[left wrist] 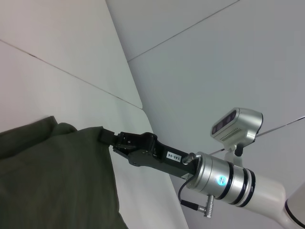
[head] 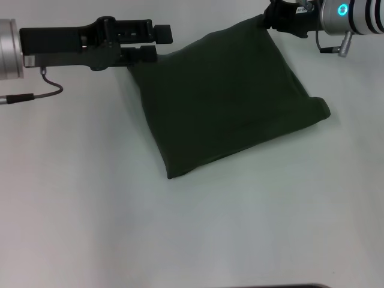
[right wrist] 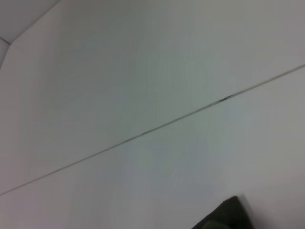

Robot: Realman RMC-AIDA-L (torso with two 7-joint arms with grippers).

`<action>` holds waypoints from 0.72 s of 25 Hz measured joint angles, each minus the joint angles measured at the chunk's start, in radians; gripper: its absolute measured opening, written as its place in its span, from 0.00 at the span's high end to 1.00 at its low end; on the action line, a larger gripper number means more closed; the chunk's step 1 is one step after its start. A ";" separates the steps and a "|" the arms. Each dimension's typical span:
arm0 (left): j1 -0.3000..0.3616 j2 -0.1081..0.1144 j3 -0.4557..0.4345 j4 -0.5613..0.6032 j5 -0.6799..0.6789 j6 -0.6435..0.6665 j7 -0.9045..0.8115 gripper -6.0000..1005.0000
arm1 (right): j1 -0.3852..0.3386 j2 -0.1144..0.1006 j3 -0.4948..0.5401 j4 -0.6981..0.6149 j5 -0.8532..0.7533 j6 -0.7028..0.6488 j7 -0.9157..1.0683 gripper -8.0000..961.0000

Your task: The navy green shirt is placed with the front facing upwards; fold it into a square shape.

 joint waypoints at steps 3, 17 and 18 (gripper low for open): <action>0.000 0.000 0.000 0.001 0.000 0.000 0.001 0.31 | -0.004 -0.001 0.000 -0.008 0.000 -0.003 0.000 0.96; 0.002 0.002 0.005 0.005 0.003 0.000 0.002 0.31 | -0.009 -0.011 0.007 -0.050 0.028 -0.021 -0.001 0.97; 0.002 0.001 0.005 0.005 0.004 0.000 0.002 0.31 | -0.009 -0.011 0.005 -0.051 0.031 -0.020 -0.001 0.97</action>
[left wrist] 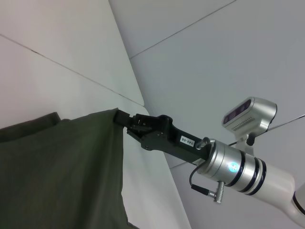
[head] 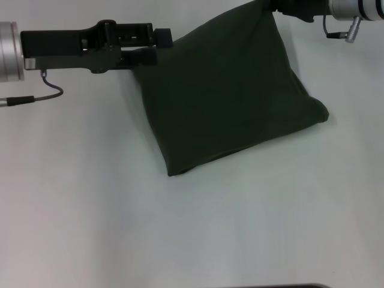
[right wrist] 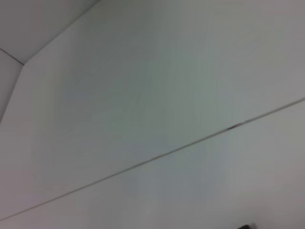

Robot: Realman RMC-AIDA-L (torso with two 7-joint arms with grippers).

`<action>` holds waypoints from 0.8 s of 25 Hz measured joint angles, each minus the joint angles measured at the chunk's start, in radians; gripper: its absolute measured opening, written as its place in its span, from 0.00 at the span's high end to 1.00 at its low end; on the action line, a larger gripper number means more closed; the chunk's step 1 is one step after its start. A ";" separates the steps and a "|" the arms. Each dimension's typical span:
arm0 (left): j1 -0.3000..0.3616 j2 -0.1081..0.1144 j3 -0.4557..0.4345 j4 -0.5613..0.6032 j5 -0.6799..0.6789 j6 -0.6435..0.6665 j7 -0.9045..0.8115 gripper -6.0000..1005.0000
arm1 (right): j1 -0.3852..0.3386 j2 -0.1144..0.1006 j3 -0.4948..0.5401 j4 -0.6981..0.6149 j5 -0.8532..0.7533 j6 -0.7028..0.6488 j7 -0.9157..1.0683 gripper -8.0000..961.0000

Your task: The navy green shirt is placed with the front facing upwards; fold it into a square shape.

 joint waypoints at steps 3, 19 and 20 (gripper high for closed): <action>0.001 -0.001 -0.001 0.001 0.001 0.000 0.000 0.31 | 0.002 0.000 -0.002 -0.001 0.003 0.006 0.000 0.97; 0.001 -0.001 -0.002 0.001 -0.003 0.002 0.000 0.31 | 0.013 -0.001 -0.005 -0.002 0.003 0.053 -0.014 0.96; 0.001 -0.001 0.000 0.001 -0.004 0.001 0.000 0.31 | 0.012 -0.001 -0.005 -0.001 0.004 0.056 -0.016 0.96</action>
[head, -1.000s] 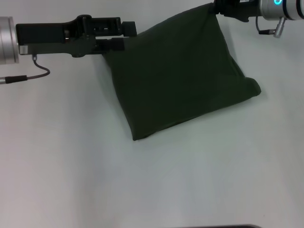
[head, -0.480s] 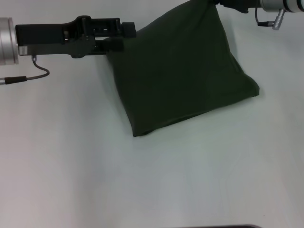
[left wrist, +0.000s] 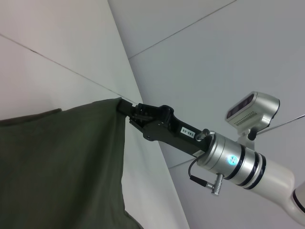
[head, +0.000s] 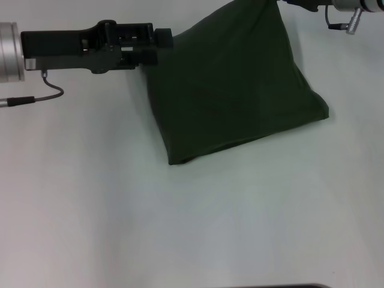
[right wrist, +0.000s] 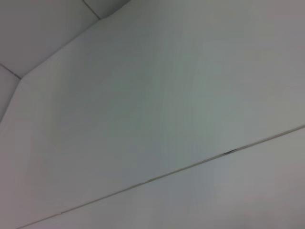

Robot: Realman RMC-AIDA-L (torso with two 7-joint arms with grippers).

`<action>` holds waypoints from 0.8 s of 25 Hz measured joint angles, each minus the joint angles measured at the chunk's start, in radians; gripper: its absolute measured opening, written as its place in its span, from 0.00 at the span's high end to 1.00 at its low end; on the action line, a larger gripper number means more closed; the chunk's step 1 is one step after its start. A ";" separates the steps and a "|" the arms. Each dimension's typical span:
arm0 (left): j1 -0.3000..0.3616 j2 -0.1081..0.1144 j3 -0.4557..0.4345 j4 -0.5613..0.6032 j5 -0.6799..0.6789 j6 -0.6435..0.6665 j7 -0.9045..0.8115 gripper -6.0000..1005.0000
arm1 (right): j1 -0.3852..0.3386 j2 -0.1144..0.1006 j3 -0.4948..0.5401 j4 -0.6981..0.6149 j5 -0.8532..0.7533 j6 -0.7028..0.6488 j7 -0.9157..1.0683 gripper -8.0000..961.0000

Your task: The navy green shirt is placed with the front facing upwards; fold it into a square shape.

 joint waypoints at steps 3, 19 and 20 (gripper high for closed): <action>0.000 0.000 0.001 0.000 0.000 -0.001 0.000 0.31 | -0.004 0.000 0.003 0.001 0.000 0.008 0.002 0.96; 0.002 0.000 0.002 0.014 0.000 -0.001 0.011 0.31 | -0.023 -0.033 0.002 0.005 -0.005 -0.022 0.008 0.85; 0.002 0.000 0.003 0.014 0.000 -0.001 0.012 0.31 | -0.026 -0.041 0.004 0.005 -0.005 -0.021 0.008 0.81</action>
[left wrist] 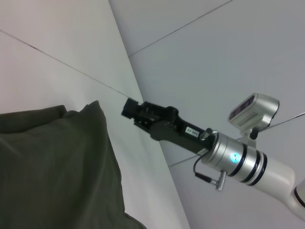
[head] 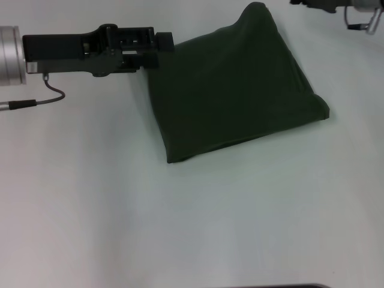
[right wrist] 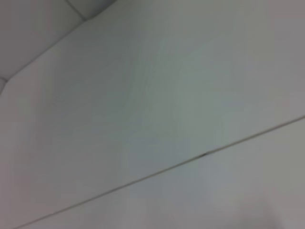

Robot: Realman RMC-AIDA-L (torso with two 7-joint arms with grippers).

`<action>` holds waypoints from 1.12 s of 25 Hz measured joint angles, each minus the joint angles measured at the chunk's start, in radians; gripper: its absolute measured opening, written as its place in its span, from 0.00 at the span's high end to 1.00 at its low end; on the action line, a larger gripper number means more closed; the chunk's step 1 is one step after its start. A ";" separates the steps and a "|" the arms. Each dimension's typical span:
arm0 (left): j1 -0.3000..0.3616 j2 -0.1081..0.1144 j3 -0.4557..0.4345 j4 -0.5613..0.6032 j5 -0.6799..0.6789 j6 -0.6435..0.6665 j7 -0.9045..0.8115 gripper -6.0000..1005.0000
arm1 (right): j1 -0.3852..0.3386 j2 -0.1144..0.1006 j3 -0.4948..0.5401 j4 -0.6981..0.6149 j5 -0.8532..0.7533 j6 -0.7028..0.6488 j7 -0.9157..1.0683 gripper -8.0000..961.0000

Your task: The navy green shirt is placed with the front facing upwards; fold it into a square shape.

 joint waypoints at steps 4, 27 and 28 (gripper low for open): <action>0.001 0.000 0.000 0.000 0.000 0.001 0.001 0.31 | -0.011 -0.040 0.004 -0.002 0.006 -0.016 0.020 0.70; -0.026 -0.004 0.069 0.032 0.061 -0.232 -0.006 0.30 | -0.032 -0.044 -0.001 -0.095 0.019 -0.435 0.032 0.58; -0.042 -0.003 0.079 0.049 0.074 -0.280 -0.002 0.30 | -0.035 -0.045 -0.002 -0.104 0.019 -0.462 0.032 0.58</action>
